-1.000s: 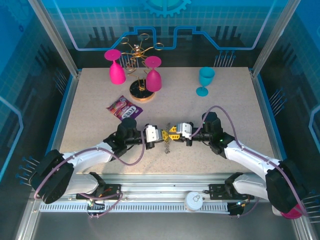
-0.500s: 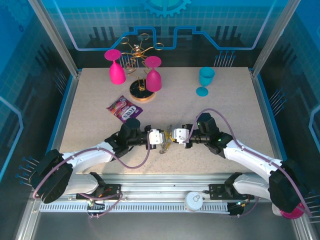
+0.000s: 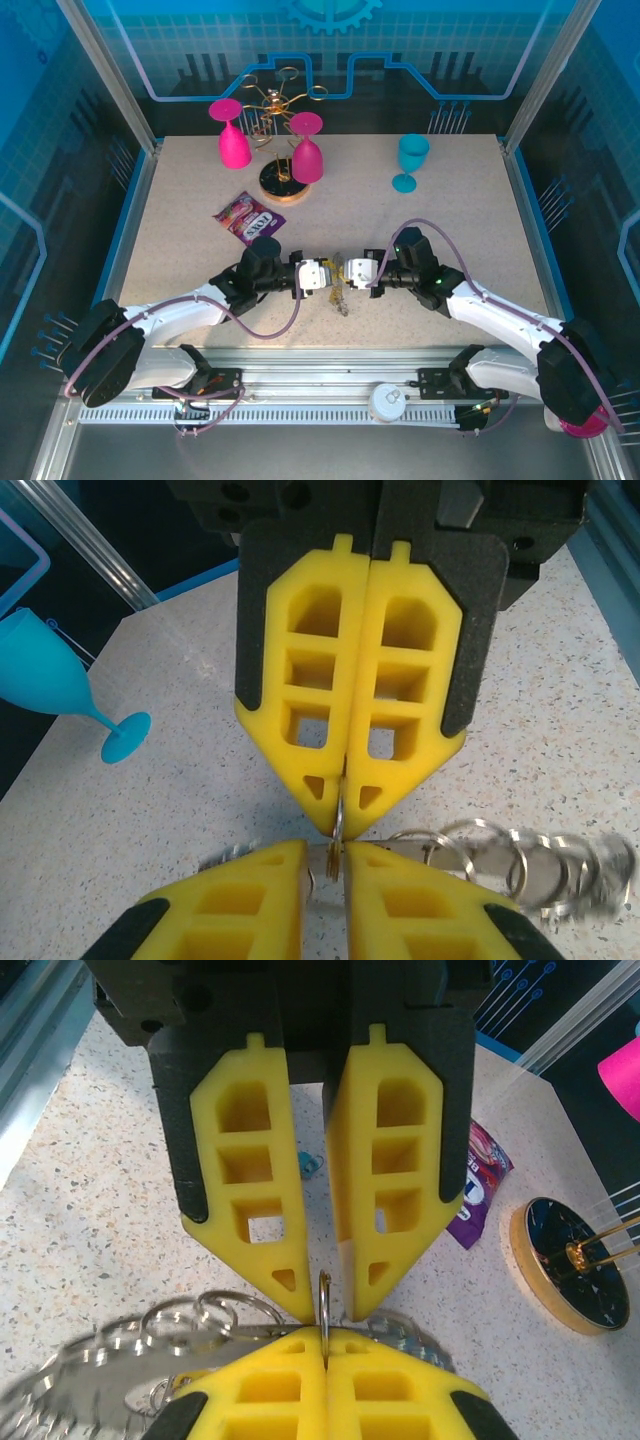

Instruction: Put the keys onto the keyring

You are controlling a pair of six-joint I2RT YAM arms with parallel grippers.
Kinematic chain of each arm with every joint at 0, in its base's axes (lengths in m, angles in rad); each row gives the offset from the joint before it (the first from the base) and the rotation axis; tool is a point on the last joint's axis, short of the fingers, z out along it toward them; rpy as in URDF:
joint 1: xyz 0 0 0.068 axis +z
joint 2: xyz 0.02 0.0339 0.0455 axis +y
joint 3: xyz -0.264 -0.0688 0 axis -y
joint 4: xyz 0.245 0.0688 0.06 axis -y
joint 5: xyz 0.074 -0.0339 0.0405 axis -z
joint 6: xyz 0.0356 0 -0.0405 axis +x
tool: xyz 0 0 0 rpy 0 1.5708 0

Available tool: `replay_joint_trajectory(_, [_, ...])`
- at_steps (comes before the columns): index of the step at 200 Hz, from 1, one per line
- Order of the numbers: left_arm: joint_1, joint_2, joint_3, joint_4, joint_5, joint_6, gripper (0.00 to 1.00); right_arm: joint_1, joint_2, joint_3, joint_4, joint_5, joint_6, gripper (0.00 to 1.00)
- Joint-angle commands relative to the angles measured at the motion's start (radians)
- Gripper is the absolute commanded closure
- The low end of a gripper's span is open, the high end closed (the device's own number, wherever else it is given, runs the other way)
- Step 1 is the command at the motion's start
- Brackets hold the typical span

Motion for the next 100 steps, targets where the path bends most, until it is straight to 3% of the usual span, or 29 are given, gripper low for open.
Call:
replay_joint_trajectory(1, [-0.011,0.0,0.001,0.036,0.016,-0.005,0.83,0.018,-0.018,-0.012,0.078,-0.056,0.024,1.0])
replay_joint_trajectory(47, [-0.011,-0.005,-0.002,0.057,0.035,-0.017,0.86,0.025,-0.007,-0.012,0.072,-0.066,0.017,1.0])
replay_joint_trajectory(84, [-0.014,-0.015,-0.008,0.089,0.028,-0.005,1.0,0.033,-0.005,-0.019,0.09,-0.019,0.017,1.0])
replay_joint_trajectory(100, [-0.016,-0.025,-0.015,0.088,-0.003,0.024,1.0,0.032,-0.024,-0.049,0.123,0.053,0.024,0.74])
